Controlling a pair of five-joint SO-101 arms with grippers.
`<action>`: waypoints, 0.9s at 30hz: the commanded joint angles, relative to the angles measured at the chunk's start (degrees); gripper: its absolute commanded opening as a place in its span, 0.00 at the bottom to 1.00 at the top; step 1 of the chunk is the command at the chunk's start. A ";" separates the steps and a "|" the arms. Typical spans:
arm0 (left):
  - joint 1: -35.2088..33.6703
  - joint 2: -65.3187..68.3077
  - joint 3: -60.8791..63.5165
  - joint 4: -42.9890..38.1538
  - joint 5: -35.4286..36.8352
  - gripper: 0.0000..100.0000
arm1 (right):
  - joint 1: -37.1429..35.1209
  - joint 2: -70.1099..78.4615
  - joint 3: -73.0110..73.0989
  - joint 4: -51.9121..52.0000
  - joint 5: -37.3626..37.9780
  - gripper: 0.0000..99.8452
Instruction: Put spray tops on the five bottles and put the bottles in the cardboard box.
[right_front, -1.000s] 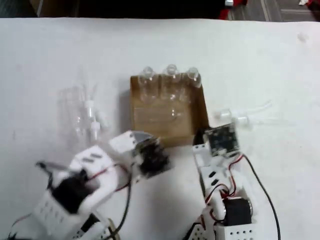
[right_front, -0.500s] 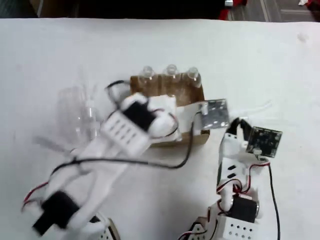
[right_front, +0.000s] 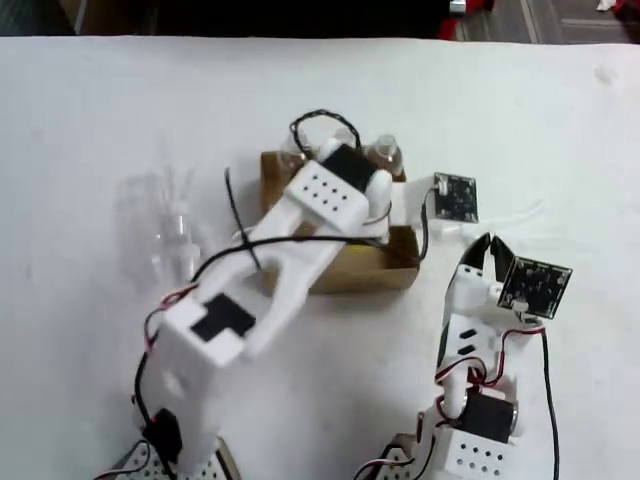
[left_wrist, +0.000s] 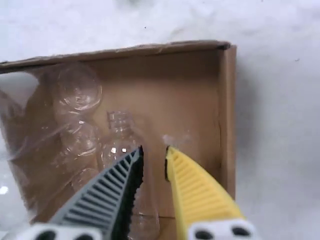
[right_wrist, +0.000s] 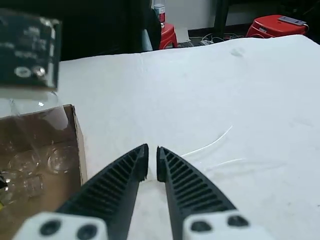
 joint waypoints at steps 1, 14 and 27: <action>-1.19 6.64 -11.34 3.96 -2.20 0.08 | 0.84 -0.22 -0.18 -1.98 -0.26 0.02; -1.54 21.76 -29.36 10.11 -2.11 0.08 | 0.48 -0.22 0.09 -1.98 -0.18 0.02; -1.45 27.91 -35.43 12.48 -2.29 0.08 | 0.40 -0.22 0.09 -1.98 -0.18 0.02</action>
